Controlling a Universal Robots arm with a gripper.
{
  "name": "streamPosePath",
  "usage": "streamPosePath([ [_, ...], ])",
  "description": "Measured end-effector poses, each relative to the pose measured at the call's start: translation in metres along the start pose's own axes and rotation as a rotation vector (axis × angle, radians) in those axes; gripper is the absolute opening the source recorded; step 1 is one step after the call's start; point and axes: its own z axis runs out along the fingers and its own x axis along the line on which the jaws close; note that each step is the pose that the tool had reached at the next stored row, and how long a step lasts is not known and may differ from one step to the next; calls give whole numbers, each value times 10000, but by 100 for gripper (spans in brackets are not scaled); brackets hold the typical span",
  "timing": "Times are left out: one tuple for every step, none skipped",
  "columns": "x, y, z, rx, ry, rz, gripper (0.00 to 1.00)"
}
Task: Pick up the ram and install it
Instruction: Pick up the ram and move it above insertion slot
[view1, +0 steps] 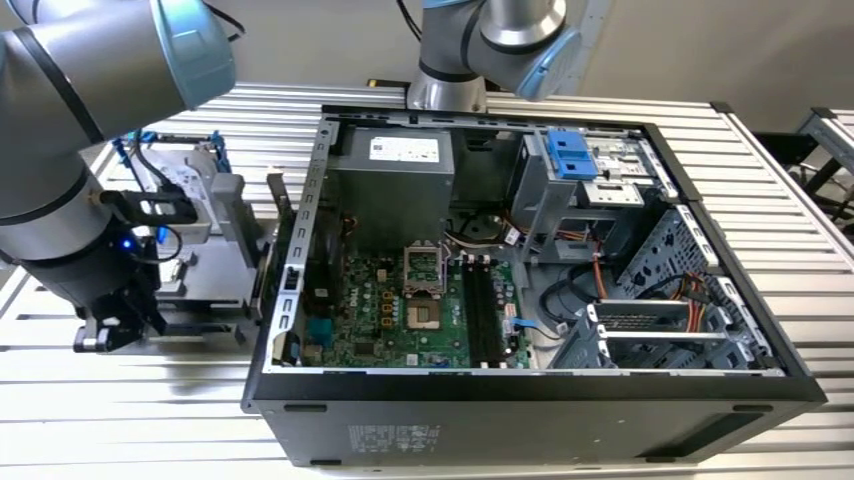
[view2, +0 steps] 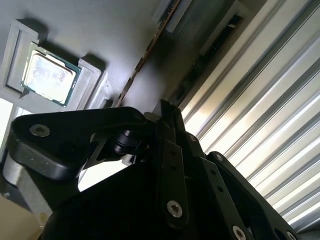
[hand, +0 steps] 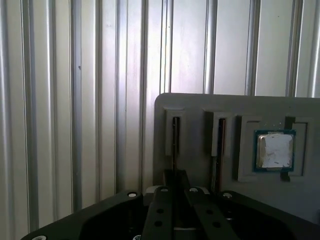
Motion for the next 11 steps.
streamPosePath([
  [0,0,-14,0,0,0,0],
  [-1,0,-29,0,0,0,0],
  [-2,0,-45,1,0,0,0],
  [-3,1,-63,0,0,0,0],
  [-4,1,-77,0,0,0,0],
  [-4,1,-93,0,1,0,0],
  [-5,1,-108,1,-1,0,0],
  [-6,1,-122,1,-1,0,0],
  [-6,1,-133,1,-1,0,0],
  [-7,2,-145,1,-2,0,0],
  [-7,2,-159,1,-1,0,0],
])
